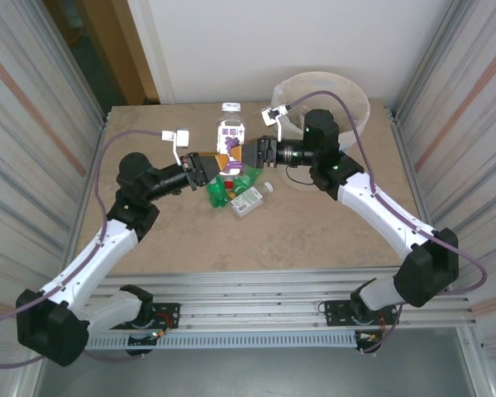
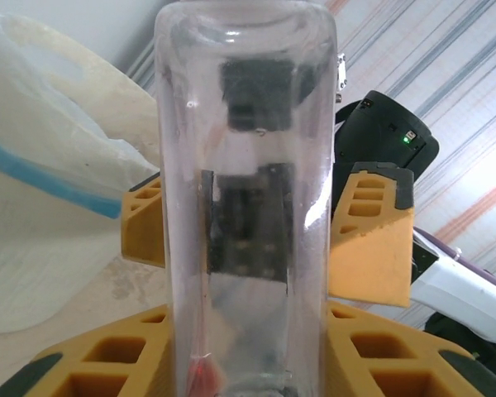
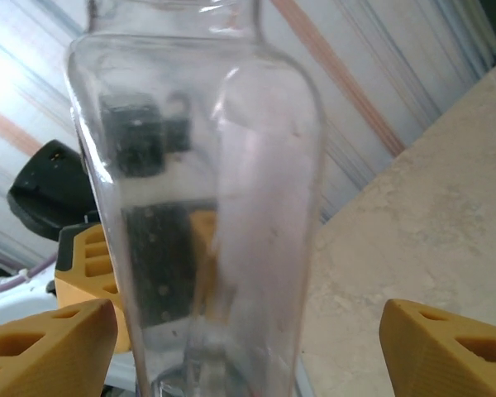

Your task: Put the plastic bottles in the bin

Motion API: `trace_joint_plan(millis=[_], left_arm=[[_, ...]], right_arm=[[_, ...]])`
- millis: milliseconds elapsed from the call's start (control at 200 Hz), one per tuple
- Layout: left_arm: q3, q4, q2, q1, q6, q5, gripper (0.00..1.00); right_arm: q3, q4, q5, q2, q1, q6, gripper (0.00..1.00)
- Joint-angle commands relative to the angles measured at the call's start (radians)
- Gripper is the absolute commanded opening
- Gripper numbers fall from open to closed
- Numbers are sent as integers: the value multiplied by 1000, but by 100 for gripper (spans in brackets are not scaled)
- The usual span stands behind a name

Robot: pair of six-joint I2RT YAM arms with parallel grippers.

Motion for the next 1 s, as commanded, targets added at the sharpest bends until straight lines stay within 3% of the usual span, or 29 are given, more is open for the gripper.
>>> trace_joint_plan(millis=[0, 255, 316, 401, 576, 656, 766, 992], left_arm=[[10, 85, 4, -8, -36, 34, 18], [16, 112, 23, -13, -63, 41, 20], [16, 106, 23, -13, -63, 35, 24], [19, 90, 20, -13, -54, 28, 40], [24, 3, -20, -13, 10, -7, 86], [22, -71, -57, -13, 65, -52, 98], [14, -120, -100, -13, 112, -99, 99], [5, -290, -181, -16, 235, -221, 99]], right_arm=[[53, 75, -26, -4, 16, 2, 75], [82, 78, -28, 3, 24, 6, 41], [83, 73, -18, -2, 25, 3, 33], [88, 46, 0, -11, 24, -16, 26], [132, -135, 101, -50, 15, -116, 24], [170, -251, 179, -76, -8, -151, 19], [222, -375, 238, -96, -77, -157, 11], [340, -591, 286, -126, -272, -206, 11]])
